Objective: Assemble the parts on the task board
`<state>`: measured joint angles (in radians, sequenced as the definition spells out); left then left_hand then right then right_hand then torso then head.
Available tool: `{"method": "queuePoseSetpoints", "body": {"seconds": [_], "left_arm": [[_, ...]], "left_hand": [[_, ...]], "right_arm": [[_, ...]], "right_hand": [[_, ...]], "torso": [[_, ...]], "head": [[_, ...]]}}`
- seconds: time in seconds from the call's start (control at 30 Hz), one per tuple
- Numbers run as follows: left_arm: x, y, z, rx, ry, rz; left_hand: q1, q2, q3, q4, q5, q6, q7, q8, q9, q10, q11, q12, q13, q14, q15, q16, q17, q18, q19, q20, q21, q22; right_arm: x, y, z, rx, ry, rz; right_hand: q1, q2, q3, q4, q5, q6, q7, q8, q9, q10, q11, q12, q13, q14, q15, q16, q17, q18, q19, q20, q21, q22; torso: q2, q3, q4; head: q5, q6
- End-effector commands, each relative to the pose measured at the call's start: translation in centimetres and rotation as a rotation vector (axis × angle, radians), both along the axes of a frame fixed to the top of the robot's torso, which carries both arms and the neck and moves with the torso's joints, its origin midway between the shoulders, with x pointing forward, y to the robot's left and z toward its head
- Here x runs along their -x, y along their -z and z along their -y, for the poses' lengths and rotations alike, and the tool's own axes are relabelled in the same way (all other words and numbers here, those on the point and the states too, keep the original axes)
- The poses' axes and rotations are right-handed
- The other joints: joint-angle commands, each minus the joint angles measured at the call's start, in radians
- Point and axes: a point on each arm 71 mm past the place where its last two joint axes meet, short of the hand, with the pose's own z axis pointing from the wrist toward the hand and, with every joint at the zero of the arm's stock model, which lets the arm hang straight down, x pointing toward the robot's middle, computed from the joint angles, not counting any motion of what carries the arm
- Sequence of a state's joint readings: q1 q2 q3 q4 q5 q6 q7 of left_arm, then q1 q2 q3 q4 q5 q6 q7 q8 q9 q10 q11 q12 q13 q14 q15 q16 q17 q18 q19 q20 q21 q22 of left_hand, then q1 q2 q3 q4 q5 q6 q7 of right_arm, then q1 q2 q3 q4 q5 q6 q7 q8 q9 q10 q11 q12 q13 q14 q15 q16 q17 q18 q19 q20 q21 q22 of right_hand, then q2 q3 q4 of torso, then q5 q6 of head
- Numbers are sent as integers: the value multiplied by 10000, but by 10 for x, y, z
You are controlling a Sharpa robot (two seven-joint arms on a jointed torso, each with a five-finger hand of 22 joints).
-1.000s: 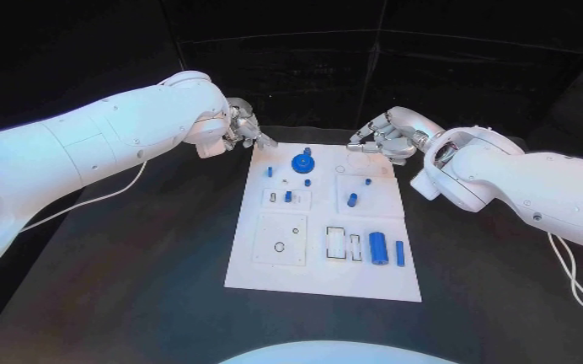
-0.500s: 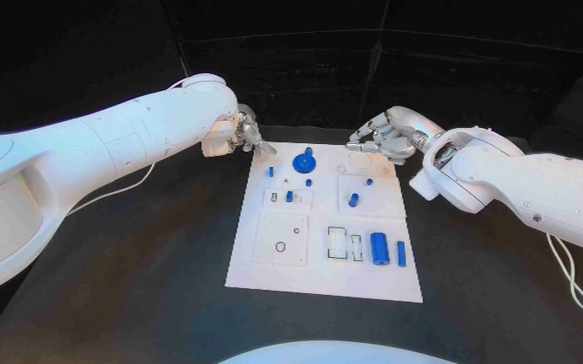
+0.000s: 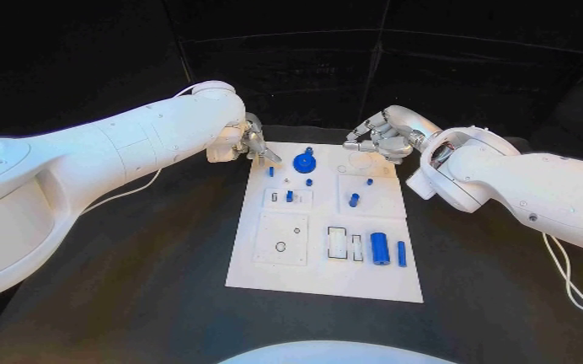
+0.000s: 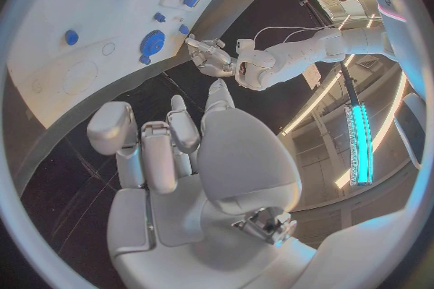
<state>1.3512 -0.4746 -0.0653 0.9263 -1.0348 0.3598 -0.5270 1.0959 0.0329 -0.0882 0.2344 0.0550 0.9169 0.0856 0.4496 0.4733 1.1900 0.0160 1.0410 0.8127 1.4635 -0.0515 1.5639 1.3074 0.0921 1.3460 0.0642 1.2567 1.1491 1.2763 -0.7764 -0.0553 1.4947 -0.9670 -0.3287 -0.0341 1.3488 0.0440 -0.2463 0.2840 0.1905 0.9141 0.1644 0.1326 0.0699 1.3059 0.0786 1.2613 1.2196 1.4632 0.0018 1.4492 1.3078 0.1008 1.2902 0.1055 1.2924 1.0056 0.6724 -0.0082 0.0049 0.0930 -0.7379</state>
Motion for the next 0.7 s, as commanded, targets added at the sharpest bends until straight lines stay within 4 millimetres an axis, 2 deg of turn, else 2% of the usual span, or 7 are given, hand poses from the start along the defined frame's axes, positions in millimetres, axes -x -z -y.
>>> {"method": "queuePoseSetpoints", "body": {"seconds": [0.03, 0.13, 0.27, 0.4, 0.7], "left_arm": [[0, 1, 4, 38, 159, -67], [0, 1, 6, 53, 198, -92], [0, 3, 8, 52, 242, -147], [1, 5, 8, 11, 243, -212], [1, 6, 9, -98, 249, -342]], "left_hand": [[-17, 107, -48, 21, -35, 81, 13, 66, -11, 74, -27, 35, 12, 1070, 21, 63, 2624, 41, 62, -23, 67, 17], [-11, 107, -51, 20, -34, 81, 13, 66, -11, 74, -28, 36, 13, 1071, 21, 66, 2629, 39, 68, -23, 75, 28], [73, 97, -90, -7, -35, 84, 8, 72, -11, 73, -32, 45, 7, 1073, 18, 69, 2634, 32, 86, -27, 99, 63], [217, 124, -122, -59, -32, 98, 0, 90, -7, 69, -39, 55, -2, 1073, 12, 69, 2634, 31, 89, -32, 103, 75], [828, 430, 19, -364, -9, 155, -26, 162, 11, 95, -63, 127, 30, 1073, -3, 69, 2634, 19, 119, -45, 140, 149]], "right_arm": [[-1, -2, -1, -78, 4, 165], [-1, -2, -1, -74, 12, 158], [-1, -2, -1, -63, 17, 140], [-1, -2, -1, -52, 18, 119], [-1, -1, -2, -20, 34, 45]], "right_hand": [[127, -10, -76, -3, 42, -54, -9, 15, -12, -71, -8, 30, -3, 649, -26, 0, 689, 81, 3, 1, -34, 11], [133, -6, -77, -4, 60, -58, -9, 14, -12, -74, -7, 27, -7, 648, -25, -3, 685, 80, 4, 2, -33, 14], [133, -6, -77, -4, 60, -58, -9, 14, -12, -74, -7, 27, -7, 648, -25, -3, 685, 80, 4, 2, -33, 14], [232, -2, -77, -44, 145, -61, -8, 19, -9, -80, -8, 22, -17, 646, -22, -8, 678, 80, 5, 4, -33, 14], [402, 14, -67, -109, 186, -59, -10, 30, -5, -86, -12, 15, -31, 647, -23, -9, 680, 81, 7, 5, -33, 16]], "torso": [[-10, -5, 8], [-2, -10, 8], [-5, -1, 8], [-7, -6, 0], [-4, 3, -7]], "head": [[33, -5], [64, 6], [5, 2], [7, 9], [0, -10]]}}
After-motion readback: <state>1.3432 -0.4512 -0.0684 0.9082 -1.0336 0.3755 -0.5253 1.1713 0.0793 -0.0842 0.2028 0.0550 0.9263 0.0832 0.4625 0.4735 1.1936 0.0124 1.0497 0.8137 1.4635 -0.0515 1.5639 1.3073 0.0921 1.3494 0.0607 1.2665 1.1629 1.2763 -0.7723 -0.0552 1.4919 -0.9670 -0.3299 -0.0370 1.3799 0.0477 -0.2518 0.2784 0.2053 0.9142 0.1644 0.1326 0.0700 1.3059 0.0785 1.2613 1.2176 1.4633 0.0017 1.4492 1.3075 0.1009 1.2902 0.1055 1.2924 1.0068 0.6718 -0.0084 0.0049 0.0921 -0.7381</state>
